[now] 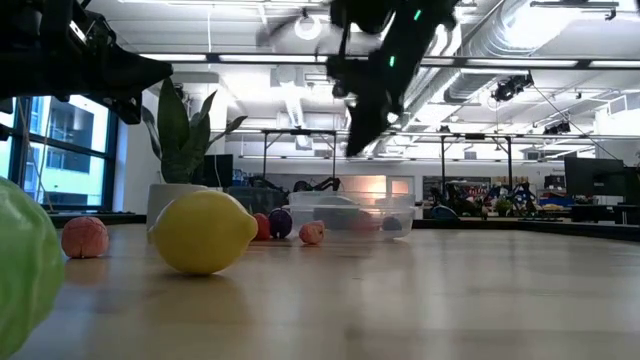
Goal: Pick and placing Produce into tupperware
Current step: Put the top peach into the transparent bin
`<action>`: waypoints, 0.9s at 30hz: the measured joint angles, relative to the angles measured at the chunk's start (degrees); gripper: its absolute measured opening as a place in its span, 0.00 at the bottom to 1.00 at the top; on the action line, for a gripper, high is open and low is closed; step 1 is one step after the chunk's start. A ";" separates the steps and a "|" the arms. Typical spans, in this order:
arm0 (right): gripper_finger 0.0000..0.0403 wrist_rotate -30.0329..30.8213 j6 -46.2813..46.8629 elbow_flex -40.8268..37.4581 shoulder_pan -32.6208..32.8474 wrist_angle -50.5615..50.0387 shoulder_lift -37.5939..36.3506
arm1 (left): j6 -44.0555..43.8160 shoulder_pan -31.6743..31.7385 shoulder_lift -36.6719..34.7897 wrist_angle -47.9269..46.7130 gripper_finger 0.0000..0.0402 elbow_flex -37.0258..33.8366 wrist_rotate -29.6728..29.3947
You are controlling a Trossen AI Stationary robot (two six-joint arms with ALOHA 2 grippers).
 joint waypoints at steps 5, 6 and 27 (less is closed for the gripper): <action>0.40 8.53 6.41 -10.65 10.43 19.49 -4.67 | -0.01 -0.01 0.00 -0.02 0.01 0.00 0.00; 0.40 10.37 8.42 -13.36 12.62 24.18 -4.81 | 0.00 -0.01 0.00 0.00 0.01 0.00 0.00; 0.40 33.75 35.16 -13.64 27.03 46.77 18.15 | 0.00 0.01 -0.02 -0.02 0.01 0.00 0.01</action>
